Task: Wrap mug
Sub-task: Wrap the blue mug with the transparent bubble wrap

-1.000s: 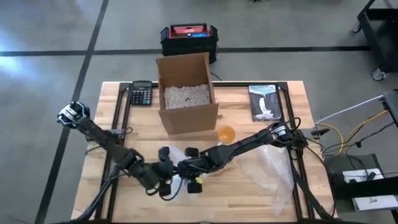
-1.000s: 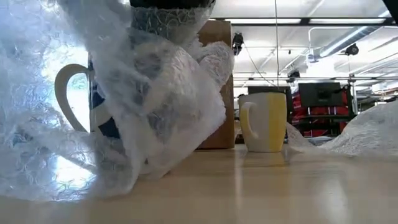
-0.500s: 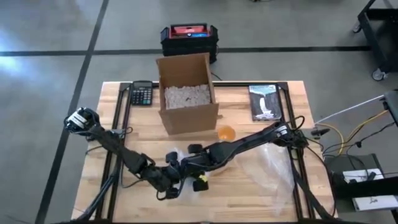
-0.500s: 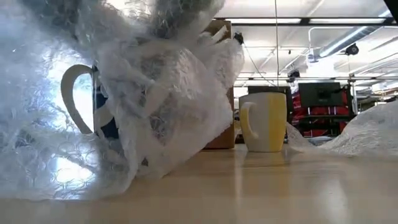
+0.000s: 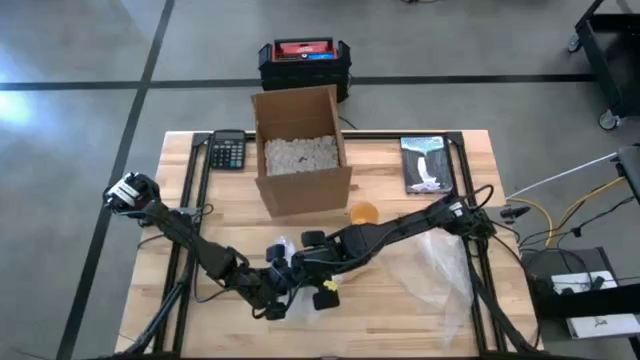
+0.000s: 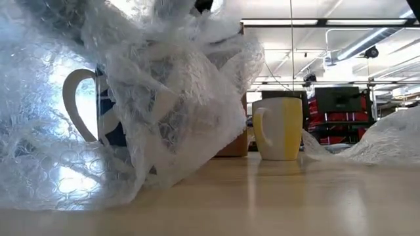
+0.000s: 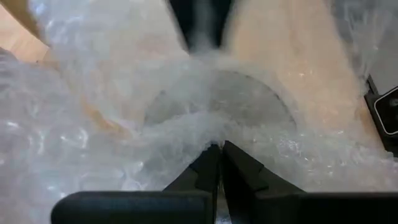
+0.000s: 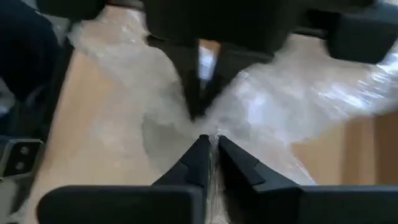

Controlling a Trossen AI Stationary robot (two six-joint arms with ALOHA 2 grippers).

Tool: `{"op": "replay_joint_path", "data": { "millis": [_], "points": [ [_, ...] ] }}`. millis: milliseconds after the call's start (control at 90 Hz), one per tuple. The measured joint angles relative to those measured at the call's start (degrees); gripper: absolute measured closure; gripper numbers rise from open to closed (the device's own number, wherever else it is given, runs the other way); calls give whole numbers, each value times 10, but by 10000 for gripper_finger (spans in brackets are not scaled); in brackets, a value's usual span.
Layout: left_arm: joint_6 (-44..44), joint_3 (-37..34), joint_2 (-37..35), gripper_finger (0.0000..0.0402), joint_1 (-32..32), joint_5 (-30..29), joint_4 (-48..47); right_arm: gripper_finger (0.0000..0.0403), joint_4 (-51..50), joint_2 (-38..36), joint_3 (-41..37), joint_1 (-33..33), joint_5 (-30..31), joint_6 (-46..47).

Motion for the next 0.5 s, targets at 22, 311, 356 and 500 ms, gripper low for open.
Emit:
{"op": "replay_joint_path", "data": {
  "millis": [22,311,356,500],
  "points": [
    [0,0,0,402,0,0,0,359,0,4,-1,0,-4,0],
    [0,0,0,402,0,0,1,268,-8,-26,42,-2,-6,-35],
    [0,0,0,401,0,-1,1,260,-21,-33,52,-1,-6,-41],
    [0,0,0,401,0,-1,1,244,-95,-56,59,-1,29,-35]
  ]
}}
